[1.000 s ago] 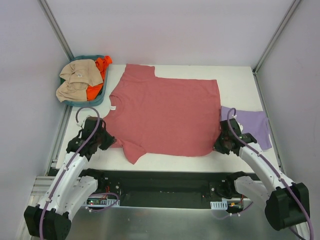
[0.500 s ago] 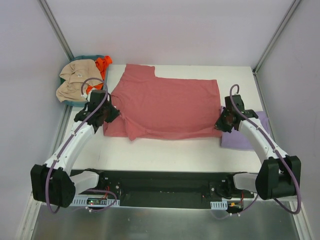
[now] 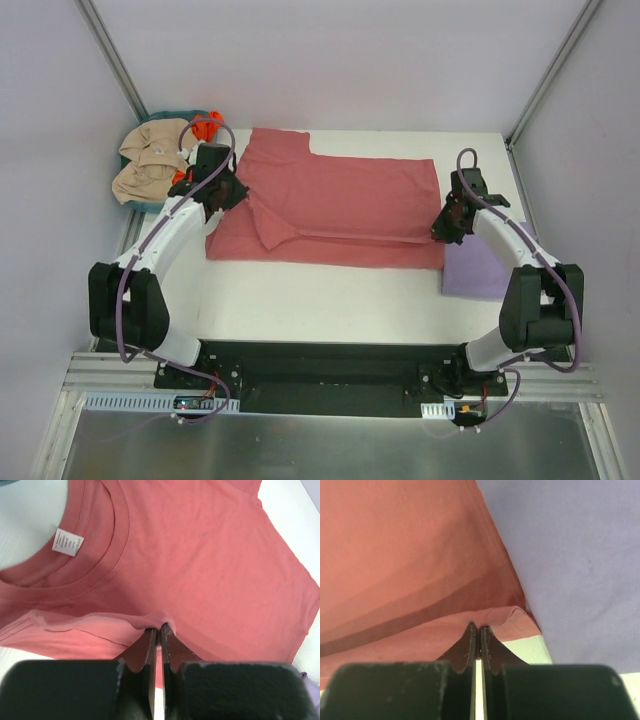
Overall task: Fold and stack the t-shirts
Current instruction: Fold the flattened tshirt in 1/3 of the way
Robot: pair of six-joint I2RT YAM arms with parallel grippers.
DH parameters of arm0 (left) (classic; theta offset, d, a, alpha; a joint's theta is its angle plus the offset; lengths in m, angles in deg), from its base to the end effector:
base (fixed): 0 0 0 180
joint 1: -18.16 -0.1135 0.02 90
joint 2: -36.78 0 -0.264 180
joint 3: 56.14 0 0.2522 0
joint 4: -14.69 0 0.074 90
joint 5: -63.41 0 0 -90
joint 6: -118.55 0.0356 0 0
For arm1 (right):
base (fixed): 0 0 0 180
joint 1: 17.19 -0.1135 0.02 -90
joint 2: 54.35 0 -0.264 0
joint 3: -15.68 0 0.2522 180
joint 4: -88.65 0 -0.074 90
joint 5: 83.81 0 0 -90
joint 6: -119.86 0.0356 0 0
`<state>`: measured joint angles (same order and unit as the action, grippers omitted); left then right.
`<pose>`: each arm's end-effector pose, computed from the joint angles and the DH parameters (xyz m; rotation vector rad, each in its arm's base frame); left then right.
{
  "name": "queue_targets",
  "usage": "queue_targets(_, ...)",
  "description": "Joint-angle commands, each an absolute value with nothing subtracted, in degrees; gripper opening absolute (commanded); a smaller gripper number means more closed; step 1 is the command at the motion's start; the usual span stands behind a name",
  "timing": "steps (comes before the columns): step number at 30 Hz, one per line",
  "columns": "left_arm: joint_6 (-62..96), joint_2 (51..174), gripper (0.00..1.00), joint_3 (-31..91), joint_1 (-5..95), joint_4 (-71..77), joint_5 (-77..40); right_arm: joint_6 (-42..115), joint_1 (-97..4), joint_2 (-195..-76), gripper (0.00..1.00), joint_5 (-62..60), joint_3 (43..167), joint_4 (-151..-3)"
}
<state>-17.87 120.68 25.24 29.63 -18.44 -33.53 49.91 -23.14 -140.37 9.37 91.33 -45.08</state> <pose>0.3270 -0.0620 0.3012 -0.7328 2.0974 -0.4339 0.3085 0.0302 0.2400 0.3354 2.5383 0.1033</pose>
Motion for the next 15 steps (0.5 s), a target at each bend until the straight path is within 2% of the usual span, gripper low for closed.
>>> queue_targets(1,-14.62,123.78,0.0,29.86,28.53,-16.73,-35.65,48.67,-22.37,-142.93,0.01,10.5,95.97,-46.65)
queue_targets(9,-10.04,134.77,0.0,39.08,27.74,-16.64,-32.66,47.96,-21.58,-150.05,0.05,11.12,101.33,-47.79)
queue_targets(10,-9.34,136.26,0.04,40.31,27.65,-16.73,-31.7,47.88,-21.49,-151.45,0.06,10.85,102.65,-47.71)
queue_targets(12,-8.63,138.64,0.33,42.34,27.3,-17.17,-30.99,47.79,-21.41,-153.39,0.18,11.11,104.85,-47.71)
queue_targets(13,-8.81,139.52,0.77,43.48,26.95,-17.69,-30.47,47.61,-21.32,-154.36,0.31,10.94,106.25,-47.36)
queue_targets(14,-8.55,140.31,0.99,44.62,26.6,-17.96,-29.59,47.18,-21.32,-154.98,0.38,11.46,107.57,-46.75)
queue_targets(15,-8.54,140.75,0.99,45.94,26.34,-18.57,-28.54,46.82,-21.32,-155.42,0.43,12.16,109.32,-45.17)
